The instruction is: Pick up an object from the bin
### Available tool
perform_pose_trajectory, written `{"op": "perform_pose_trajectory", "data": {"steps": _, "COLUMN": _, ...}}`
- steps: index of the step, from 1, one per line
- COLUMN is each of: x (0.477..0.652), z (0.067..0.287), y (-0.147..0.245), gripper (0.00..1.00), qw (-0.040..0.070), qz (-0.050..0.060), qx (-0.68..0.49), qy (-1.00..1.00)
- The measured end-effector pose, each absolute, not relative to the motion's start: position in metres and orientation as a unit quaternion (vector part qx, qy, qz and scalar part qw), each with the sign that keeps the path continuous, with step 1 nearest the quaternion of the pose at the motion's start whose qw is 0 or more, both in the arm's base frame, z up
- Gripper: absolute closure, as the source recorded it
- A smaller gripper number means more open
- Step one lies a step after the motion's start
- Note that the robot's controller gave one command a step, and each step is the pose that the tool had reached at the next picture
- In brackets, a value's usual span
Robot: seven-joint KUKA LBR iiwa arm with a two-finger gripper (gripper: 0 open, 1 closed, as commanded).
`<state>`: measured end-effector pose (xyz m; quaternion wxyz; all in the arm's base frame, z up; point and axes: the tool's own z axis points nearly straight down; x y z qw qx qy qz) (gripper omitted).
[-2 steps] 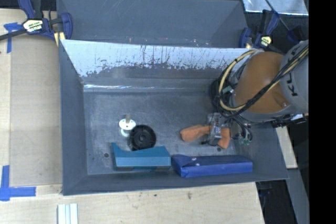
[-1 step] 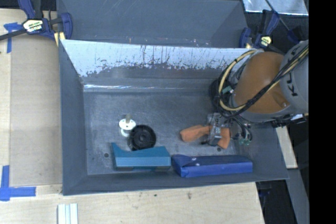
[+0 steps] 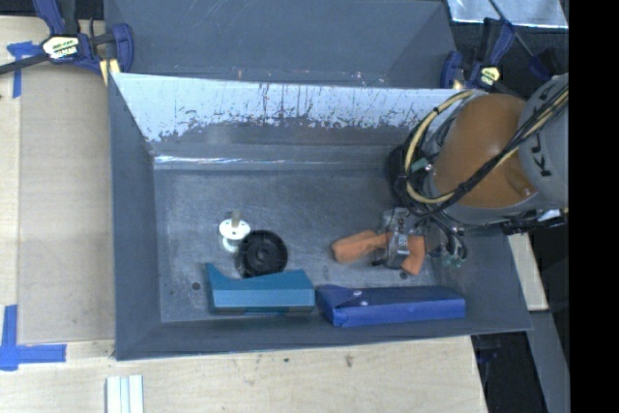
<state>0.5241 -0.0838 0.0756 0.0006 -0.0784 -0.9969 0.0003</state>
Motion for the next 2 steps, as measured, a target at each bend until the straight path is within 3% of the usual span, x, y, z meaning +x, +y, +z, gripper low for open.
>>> {"op": "perform_pose_trajectory", "data": {"steps": 2, "x": 0.525, "z": 0.106, "y": -0.084, "gripper": 1.00, "qw": 0.000, "qz": 0.000, "qx": -0.079, "qy": -0.997}}
